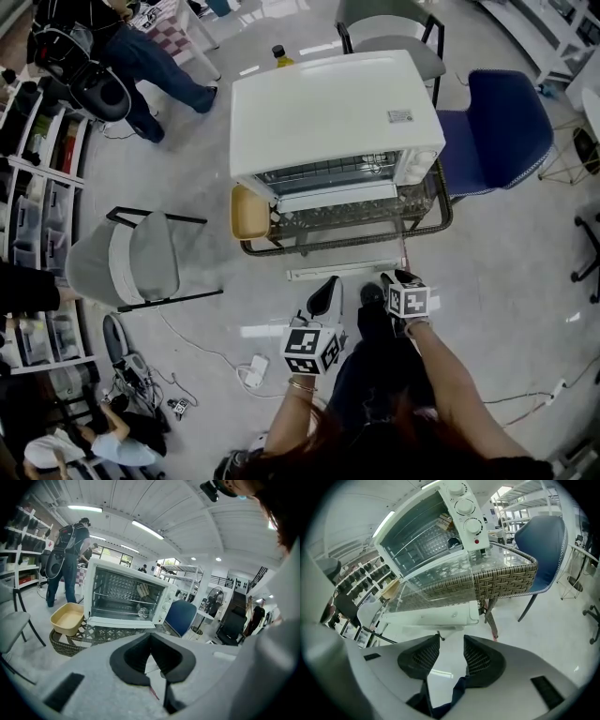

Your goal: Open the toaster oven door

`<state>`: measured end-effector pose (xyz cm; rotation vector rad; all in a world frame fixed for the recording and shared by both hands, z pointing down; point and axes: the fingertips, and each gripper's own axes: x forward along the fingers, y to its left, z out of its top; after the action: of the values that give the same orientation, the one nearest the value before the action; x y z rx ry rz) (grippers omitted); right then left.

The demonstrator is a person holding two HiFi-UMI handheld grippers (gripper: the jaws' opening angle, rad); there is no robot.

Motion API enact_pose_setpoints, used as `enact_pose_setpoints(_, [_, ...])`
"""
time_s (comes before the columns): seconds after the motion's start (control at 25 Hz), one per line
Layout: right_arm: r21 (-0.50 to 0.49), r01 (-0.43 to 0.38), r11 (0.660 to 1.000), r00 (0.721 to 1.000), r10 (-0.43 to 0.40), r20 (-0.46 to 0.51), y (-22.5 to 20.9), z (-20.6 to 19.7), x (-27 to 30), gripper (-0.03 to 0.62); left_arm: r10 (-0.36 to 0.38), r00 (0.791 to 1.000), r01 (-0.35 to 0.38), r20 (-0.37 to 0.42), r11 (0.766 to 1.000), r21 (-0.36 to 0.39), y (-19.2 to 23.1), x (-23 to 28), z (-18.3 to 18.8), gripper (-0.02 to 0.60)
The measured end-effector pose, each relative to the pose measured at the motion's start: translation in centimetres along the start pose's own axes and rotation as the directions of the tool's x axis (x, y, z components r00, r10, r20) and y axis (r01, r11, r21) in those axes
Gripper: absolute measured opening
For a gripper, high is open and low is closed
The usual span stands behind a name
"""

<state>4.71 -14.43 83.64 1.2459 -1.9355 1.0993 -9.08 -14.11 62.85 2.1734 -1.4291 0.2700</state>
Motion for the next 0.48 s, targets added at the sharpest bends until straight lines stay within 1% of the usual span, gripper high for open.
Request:
enact_pose_setpoints(0.24, [0.008,0.006,1.000,0.999,-0.006,0.032,0.7,0.0,-1.7,0.138,0.005,1.000,-0.005,0.012,1.000,0.010,-0.4,-1.5,0.3,0.014])
enact_pose_setpoints(0.48, [-0.001,0.012,1.000,0.997,-0.012,0.075,1.3,0.0,-4.2,0.125,0.026,1.000,-0.027,0.015,0.999,0.021,-0.7,-3.6,0.2,0.014])
